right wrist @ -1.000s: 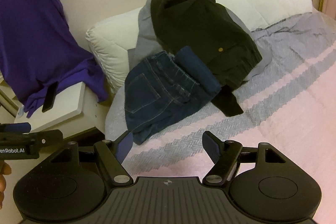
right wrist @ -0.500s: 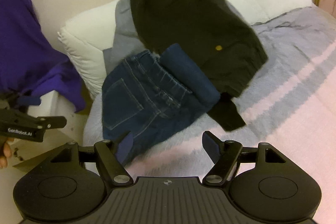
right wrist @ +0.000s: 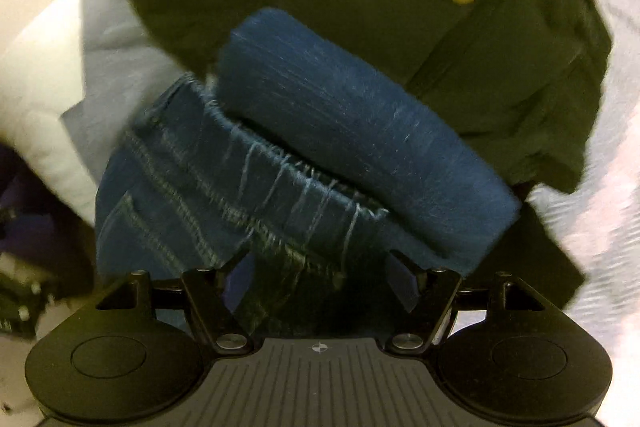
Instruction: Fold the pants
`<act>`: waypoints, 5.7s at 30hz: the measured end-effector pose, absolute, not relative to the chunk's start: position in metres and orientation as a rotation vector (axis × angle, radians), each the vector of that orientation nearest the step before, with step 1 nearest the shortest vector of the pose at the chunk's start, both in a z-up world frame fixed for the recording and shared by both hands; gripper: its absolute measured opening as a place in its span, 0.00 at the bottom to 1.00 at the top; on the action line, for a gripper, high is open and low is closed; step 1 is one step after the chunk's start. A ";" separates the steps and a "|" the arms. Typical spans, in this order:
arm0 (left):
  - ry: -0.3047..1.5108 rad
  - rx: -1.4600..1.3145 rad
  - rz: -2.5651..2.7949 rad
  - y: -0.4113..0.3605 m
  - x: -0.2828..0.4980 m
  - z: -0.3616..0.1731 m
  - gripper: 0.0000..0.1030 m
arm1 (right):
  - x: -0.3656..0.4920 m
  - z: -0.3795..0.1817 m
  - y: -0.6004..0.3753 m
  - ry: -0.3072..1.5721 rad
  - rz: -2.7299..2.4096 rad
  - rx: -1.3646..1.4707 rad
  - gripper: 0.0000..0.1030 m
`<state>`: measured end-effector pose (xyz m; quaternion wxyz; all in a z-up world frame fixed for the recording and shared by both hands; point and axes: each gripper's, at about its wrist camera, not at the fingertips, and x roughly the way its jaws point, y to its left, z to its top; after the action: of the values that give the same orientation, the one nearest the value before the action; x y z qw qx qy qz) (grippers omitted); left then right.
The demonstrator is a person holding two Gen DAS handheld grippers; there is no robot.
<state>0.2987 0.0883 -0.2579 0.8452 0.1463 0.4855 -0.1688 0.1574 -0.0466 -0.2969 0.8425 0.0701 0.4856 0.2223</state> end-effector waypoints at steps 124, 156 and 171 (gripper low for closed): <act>1.021 0.879 -1.878 -0.569 -0.173 -0.282 0.67 | -0.629 -0.335 -0.573 0.788 -0.534 1.120 0.72; 0.682 0.623 -2.123 -0.530 -0.111 -0.133 0.00 | -0.572 -0.111 -0.472 0.398 -0.678 0.869 0.05; 0.034 0.395 -1.827 -0.436 0.057 0.228 0.00 | -0.490 0.122 -0.425 0.045 -0.282 0.505 0.04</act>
<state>0.0574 -0.4356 0.2280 0.5941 0.1701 0.0147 -0.7860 -0.4901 -0.4252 0.1220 0.9582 0.2490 0.0223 -0.1389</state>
